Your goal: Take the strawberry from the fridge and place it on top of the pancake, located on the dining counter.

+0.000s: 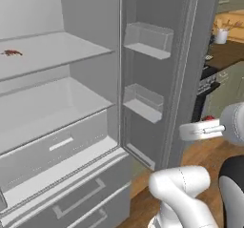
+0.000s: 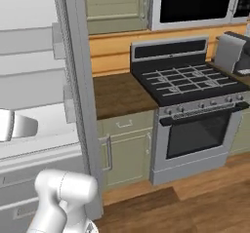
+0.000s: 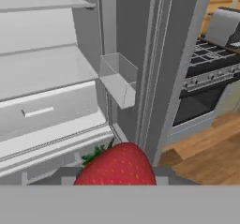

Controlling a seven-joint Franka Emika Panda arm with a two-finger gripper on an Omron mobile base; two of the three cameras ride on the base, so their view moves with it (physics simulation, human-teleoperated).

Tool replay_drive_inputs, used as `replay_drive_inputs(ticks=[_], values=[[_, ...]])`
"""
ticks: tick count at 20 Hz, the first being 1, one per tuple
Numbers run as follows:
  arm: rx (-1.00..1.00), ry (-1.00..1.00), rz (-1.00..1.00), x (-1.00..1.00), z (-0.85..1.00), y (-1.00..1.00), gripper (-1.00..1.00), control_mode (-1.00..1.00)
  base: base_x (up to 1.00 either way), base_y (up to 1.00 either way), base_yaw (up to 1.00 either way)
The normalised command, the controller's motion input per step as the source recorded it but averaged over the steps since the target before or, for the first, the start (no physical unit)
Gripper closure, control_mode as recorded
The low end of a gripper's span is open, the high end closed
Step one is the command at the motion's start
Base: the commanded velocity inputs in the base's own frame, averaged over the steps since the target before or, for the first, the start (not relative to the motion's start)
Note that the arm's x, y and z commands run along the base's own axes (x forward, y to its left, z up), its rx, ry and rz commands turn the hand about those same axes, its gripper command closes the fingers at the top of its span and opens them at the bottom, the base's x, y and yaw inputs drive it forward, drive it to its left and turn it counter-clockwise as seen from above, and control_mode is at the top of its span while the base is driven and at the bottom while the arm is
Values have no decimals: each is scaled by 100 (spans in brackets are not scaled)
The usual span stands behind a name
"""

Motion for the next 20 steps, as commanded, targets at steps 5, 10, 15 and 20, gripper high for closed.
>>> replay_drive_inputs(ticks=[5,10,15,20], values=[[0,0,0,0,0,0,100,100,-64,-1,-78],[0,0,0,0,0,0,100,100,-70,0,-77],[0,0,0,0,0,0,100,100,-62,0,-81],[0,0,0,0,0,0,100,100,-79,0,-79]])
